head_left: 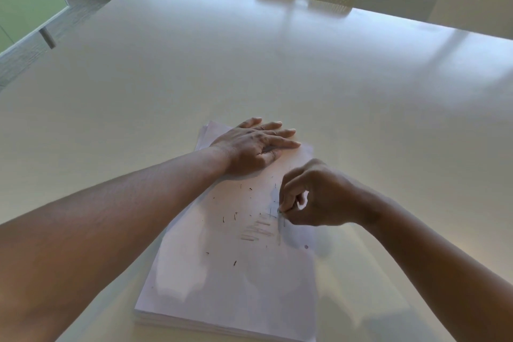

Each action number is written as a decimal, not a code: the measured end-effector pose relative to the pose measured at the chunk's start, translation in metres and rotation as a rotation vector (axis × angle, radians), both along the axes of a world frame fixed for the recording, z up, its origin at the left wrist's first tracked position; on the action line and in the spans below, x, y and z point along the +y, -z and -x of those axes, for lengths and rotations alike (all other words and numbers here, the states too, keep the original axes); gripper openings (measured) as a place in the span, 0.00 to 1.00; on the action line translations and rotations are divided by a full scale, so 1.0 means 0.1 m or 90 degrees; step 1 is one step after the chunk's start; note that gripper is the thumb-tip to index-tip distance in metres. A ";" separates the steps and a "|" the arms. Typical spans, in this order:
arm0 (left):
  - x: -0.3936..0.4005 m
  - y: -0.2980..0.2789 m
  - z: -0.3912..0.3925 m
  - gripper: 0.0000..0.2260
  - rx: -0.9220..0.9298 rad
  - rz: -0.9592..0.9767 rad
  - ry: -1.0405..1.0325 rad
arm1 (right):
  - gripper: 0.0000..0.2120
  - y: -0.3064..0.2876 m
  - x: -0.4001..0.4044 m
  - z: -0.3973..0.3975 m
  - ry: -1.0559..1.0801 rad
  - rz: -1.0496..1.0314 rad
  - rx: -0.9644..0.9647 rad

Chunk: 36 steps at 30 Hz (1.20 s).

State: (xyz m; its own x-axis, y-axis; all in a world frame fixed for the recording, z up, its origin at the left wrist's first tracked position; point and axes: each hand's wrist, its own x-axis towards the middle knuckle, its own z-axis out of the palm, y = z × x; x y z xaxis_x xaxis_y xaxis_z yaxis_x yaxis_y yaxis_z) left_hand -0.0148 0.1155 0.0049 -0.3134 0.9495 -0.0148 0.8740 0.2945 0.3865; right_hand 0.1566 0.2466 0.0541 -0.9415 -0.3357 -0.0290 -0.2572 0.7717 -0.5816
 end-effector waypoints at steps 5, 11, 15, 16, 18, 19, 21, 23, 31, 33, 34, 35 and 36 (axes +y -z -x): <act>0.00 0.00 0.00 0.18 -0.002 -0.004 0.001 | 0.06 0.04 0.09 0.13 0.084 -0.017 0.100; 0.00 0.00 -0.02 0.19 -0.003 -0.002 -0.005 | 0.06 0.16 0.22 0.27 0.218 -0.040 0.213; 0.00 0.01 -0.02 0.19 -0.002 -0.005 -0.006 | 0.06 0.00 0.24 0.16 0.118 -0.040 0.089; 0.00 0.01 -0.02 0.19 -0.003 -0.007 -0.007 | 0.06 -0.03 0.25 0.15 0.098 -0.056 0.059; 0.01 0.00 -0.02 0.19 -0.004 -0.008 -0.009 | 0.07 -0.05 0.25 0.18 0.094 -0.069 0.063; 0.01 0.00 -0.02 0.18 -0.002 -0.008 -0.008 | 0.07 -0.03 0.25 0.21 0.105 -0.065 0.093; 0.01 0.00 -0.02 0.19 -0.002 -0.005 -0.008 | 0.06 0.03 0.26 0.27 0.148 -0.059 0.162; 0.01 0.01 -0.02 0.19 -0.005 -0.005 -0.012 | 0.07 0.08 0.28 0.30 0.187 -0.059 0.194; 0.01 0.00 -0.01 0.19 -0.002 -0.003 -0.006 | 0.06 0.00 0.25 0.17 0.095 -0.069 0.090; 0.01 0.00 -0.02 0.18 -0.003 0.000 -0.006 | 0.06 0.06 0.27 0.23 0.138 -0.064 0.154; 0.01 0.00 -0.03 0.18 -0.006 0.000 -0.008 | 0.06 0.09 0.28 0.26 0.161 -0.066 0.183; 0.01 -0.01 -0.03 0.18 -0.008 -0.001 -0.011 | 0.06 0.11 0.29 0.29 0.182 -0.069 0.204; 0.01 -0.01 -0.03 0.18 -0.009 -0.003 -0.013 | 0.06 0.13 0.30 0.30 0.196 -0.070 0.215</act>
